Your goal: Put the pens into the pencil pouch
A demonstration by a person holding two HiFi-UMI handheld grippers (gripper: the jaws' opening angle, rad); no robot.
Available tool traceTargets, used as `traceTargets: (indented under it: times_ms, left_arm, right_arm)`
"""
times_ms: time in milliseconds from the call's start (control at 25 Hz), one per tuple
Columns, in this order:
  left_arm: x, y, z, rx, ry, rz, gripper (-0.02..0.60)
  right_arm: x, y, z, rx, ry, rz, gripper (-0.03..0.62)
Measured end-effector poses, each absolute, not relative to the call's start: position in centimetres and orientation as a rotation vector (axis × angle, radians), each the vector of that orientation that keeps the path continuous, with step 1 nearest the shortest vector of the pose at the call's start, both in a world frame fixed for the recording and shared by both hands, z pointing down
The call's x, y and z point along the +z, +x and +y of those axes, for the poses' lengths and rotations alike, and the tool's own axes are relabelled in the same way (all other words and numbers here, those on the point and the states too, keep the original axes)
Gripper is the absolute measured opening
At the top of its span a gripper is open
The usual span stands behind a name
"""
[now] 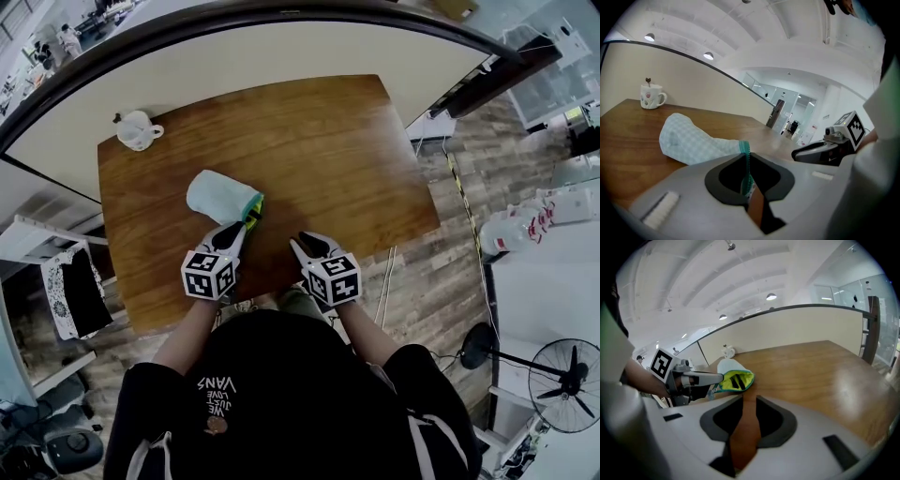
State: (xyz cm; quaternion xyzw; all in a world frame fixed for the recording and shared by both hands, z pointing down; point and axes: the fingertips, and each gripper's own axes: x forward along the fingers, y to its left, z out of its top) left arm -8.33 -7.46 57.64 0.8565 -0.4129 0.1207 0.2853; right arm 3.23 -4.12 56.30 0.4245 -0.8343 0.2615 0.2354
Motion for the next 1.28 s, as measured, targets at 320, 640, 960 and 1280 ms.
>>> traceTargets:
  times_ms: [320,640,960,1280]
  left_arm:
    - [58.1,-9.4,-7.5,0.376,2.299,-1.064,0.034]
    - [56.4,-9.7,-6.6,0.401,2.397,-1.011,0.034]
    - [51.9,-12.3,-5.2,0.358,2.483,-1.015,0.034]
    - [48.6,-14.1,-4.0,0.330,2.514,-1.134,0.032]
  right_arm:
    - [56.1,3.2,-2.7,0.741,1.317,-2.237,0.081]
    - [54.6,4.6,-1.2,0.758,1.512,-2.190,0.081]
    - [51.3,4.4,-0.1,0.695,1.599,-2.196,0.064]
    - [49.3,3.6,0.3,0.646,1.543,-2.253,0.041]
